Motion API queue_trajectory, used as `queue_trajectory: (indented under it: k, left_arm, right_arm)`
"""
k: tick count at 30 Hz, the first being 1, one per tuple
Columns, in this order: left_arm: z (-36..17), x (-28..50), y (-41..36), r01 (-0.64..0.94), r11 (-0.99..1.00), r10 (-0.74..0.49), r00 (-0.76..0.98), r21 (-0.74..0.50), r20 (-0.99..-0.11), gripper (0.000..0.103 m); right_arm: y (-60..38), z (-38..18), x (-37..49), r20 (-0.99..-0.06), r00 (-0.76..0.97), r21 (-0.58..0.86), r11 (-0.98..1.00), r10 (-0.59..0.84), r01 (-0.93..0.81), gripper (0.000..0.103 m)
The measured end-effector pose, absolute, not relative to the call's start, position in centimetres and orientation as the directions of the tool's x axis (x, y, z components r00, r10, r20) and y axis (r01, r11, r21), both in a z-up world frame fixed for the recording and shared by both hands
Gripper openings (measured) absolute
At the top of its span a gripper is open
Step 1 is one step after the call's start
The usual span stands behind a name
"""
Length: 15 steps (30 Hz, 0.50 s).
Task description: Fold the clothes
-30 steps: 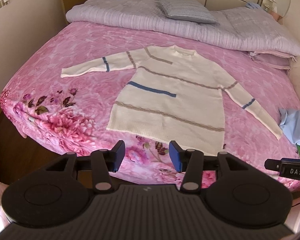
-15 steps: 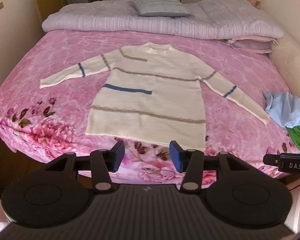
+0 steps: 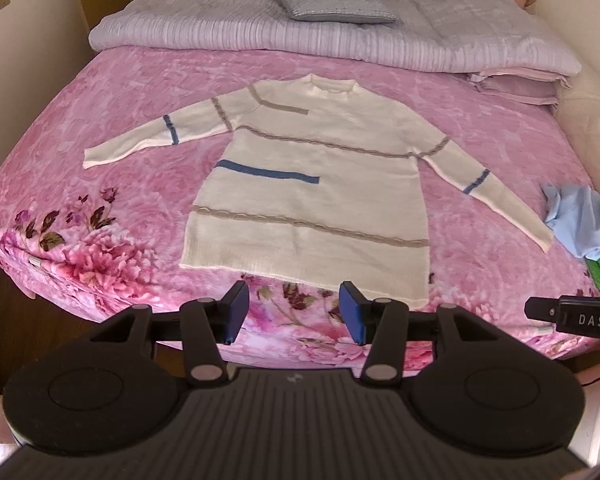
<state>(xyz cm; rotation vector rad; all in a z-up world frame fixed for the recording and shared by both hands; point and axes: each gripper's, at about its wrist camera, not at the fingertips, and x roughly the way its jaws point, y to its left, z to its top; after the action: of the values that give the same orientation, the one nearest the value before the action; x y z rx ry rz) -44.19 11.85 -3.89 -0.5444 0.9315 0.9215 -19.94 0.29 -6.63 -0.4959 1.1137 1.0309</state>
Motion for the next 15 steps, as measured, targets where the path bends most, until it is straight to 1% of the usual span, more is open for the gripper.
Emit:
queue_trajectory:
  k: [4,8,12,15]
  left_arm:
    - [-5.2,-43.8,15.3,-0.848,0.528,0.400,0.290,-0.040,-0.869,0.046]
    - [-6.8,-43.6,20.0,-0.834,0.542,0.358,0.344,-0.107,-0.868,0.046]
    - [-8.1,-43.8,26.0,-0.817,0.546,0.313,0.406,-0.187,-0.858,0.046]
    - [-8.1,-44.3,30.7,-0.817,0.535,0.312,0.426,-0.213,-0.849,0.046]
  right_arm:
    - [2.5,-7.2,-19.6,-0.903,0.093,0.147,0.505,0.419,-0.851,0.051]
    - [4.6,-7.6,-18.2,-0.879,0.130,0.183,0.576,0.459,-0.796,0.051]
    - [8.9,-7.8,-17.1,-0.851,0.187,0.205,0.637,0.491,-0.743,0.051]
    - [12.9,-7.5,-17.1,-0.830,0.202,0.225,0.644,0.520,-0.731,0.051]
